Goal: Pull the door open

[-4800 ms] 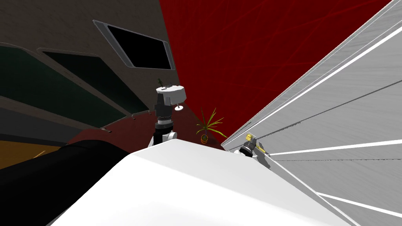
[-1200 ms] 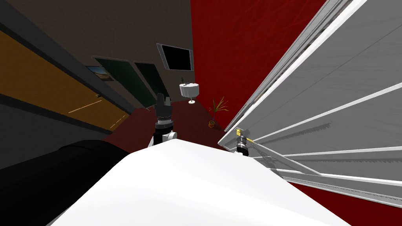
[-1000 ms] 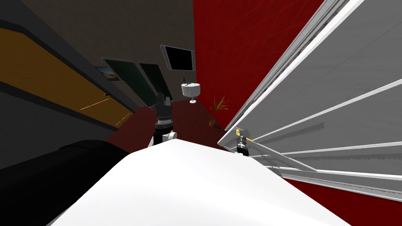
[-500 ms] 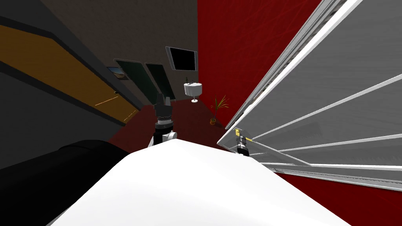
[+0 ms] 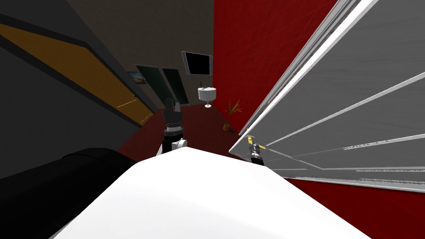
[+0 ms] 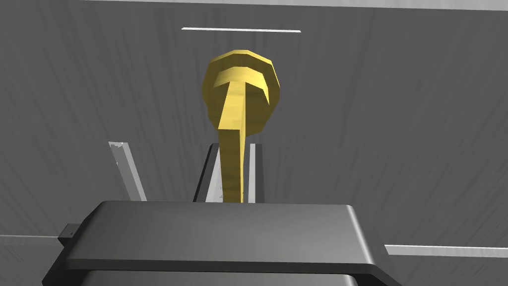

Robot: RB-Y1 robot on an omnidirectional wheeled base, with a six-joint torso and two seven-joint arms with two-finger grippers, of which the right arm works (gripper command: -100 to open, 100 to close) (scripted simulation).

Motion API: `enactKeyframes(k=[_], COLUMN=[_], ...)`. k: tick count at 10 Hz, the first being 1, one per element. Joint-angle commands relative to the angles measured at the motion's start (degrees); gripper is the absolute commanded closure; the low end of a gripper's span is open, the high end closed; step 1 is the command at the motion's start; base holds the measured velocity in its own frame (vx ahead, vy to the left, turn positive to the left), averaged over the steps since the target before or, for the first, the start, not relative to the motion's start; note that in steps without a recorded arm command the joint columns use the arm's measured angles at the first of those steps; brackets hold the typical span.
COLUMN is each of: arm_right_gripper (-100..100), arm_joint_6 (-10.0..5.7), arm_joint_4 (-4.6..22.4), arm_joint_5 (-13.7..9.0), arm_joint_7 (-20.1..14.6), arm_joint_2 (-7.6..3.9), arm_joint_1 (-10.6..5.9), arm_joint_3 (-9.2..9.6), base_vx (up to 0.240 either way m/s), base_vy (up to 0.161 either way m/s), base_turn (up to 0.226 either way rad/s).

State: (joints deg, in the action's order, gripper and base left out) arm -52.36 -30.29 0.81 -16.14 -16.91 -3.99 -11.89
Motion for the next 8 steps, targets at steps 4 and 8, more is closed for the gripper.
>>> enactKeyframes(k=[4, 8], arm_right_gripper=[100, 100], arm_joint_6=[-1.01, -3.50], arm_joint_4=[0.0, -0.2], arm_joint_5=[0.9, 2.7], arm_joint_7=[-1.6, -4.4], arm_joint_2=[-0.76, -2.24], arm_joint_1=[0.50, 2.31], arm_joint_3=[1.27, 3.31], base_vx=[-0.161, -0.176], base_vy=[-0.021, -0.049], base_turn=[0.054, 0.086])
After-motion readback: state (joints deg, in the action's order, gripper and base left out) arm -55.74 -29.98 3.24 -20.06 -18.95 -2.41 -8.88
